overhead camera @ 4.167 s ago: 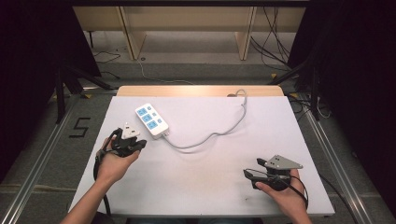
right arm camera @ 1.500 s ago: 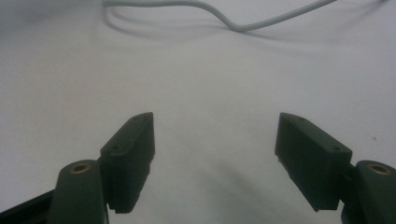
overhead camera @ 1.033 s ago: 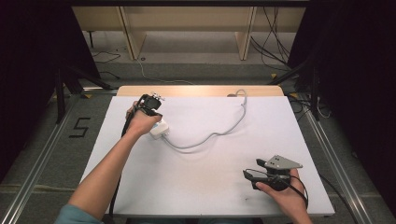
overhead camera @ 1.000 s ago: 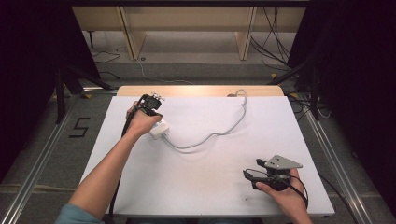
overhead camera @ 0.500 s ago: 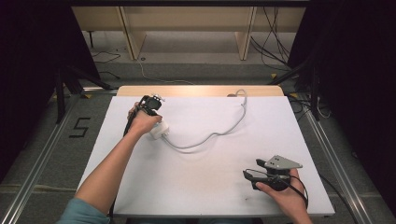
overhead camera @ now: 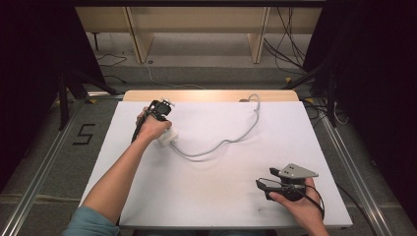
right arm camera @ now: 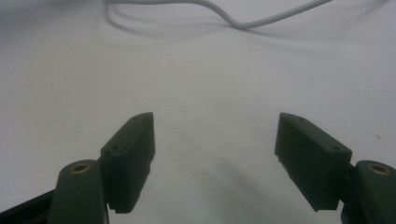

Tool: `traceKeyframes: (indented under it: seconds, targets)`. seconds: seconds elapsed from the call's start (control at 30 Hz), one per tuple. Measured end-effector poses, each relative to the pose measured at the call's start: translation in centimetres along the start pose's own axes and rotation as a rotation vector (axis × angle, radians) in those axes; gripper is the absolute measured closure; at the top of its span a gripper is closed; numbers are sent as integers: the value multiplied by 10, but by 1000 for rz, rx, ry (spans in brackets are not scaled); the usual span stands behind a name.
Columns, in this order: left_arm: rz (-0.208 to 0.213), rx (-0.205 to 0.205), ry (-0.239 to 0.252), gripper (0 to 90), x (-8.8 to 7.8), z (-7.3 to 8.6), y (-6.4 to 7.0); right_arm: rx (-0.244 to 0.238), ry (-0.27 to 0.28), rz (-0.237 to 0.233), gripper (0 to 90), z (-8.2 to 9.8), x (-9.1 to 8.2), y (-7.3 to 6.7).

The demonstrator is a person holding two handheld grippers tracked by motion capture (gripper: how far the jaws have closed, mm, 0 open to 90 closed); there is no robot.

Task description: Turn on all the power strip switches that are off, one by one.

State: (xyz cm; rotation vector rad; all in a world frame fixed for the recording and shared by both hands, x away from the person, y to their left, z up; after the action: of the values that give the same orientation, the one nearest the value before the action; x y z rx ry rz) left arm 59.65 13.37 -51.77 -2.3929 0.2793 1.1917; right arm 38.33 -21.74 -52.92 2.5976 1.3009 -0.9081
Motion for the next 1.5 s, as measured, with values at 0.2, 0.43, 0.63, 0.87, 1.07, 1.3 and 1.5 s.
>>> traceKeyframes:
  seconds: [0.2,0.43,0.63,0.87,1.07,1.3,1.5]
  targets:
    - [-3,4,-2,897,1,-1,1,-2,0,-2,297,0,0,0]
    - [-5,2,-16,898,2,-1,2,-2,1,-2,297,0,0,-1]
    - [6,-11,-26,898,2,-1,1,-1,2,-4,297,0,1,-1]
    - [14,-22,-34,898,3,0,-1,-1,-1,-2,297,0,0,-1]
    - [15,-24,-42,898,3,1,-1,-6,-3,-6,297,0,1,-1]
    - [12,-15,-44,899,3,1,-1,-6,-3,-5,297,0,1,-1]
    - [0,9,-50,899,3,0,2,-8,-4,-6,297,0,2,-2]
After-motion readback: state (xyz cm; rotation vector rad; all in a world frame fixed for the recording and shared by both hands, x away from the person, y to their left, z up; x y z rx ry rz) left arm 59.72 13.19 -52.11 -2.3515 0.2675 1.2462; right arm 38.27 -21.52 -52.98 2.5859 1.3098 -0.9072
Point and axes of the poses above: each handheld gripper's, and its own axes: x roughly forward along the jaws, z roughly out of its underside, y roughly to its right, the point moved 9 cm from there along x, roughly forward along the jaws, and after that the axes turned 14 degrees about -z, right-handed, at the moved point
